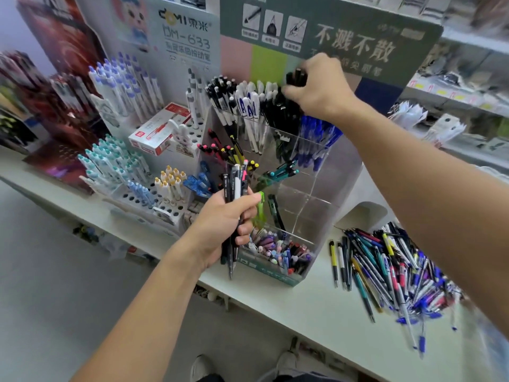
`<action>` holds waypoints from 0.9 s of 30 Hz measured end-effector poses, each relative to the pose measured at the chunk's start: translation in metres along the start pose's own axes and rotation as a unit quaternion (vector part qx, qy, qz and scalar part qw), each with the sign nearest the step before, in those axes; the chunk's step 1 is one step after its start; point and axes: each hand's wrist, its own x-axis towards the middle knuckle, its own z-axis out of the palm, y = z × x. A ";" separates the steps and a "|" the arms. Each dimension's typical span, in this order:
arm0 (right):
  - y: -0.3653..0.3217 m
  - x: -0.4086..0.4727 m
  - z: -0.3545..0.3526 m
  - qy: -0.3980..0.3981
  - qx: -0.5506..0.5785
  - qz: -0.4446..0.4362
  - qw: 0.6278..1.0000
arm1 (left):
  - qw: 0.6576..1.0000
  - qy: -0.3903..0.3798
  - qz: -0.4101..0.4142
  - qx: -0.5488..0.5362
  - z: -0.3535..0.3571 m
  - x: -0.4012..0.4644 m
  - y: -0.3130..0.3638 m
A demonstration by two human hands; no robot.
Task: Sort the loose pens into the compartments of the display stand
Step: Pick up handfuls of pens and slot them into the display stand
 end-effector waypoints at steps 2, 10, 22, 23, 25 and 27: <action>0.002 0.001 0.004 -0.026 -0.040 0.001 0.999 | 1.000 0.014 0.001 0.018 0.000 0.000 -0.004; 0.000 -0.043 -0.009 0.017 -0.032 -0.037 0.999 | 0.991 0.054 0.007 0.124 -0.005 0.001 -0.006; -0.006 -0.139 0.015 -0.217 0.218 0.096 0.947 | 0.907 0.073 0.134 0.393 0.025 0.007 -0.013; -0.003 -0.138 0.012 -0.210 0.244 0.107 0.941 | 0.910 0.072 0.128 0.387 0.025 0.008 -0.014; 0.004 -0.130 -0.004 -0.138 0.324 0.120 0.928 | 0.919 0.074 0.109 0.371 0.023 0.011 -0.014; 0.011 -0.115 -0.031 0.004 0.362 0.071 0.930 | 0.936 0.069 0.074 0.336 0.018 0.012 -0.014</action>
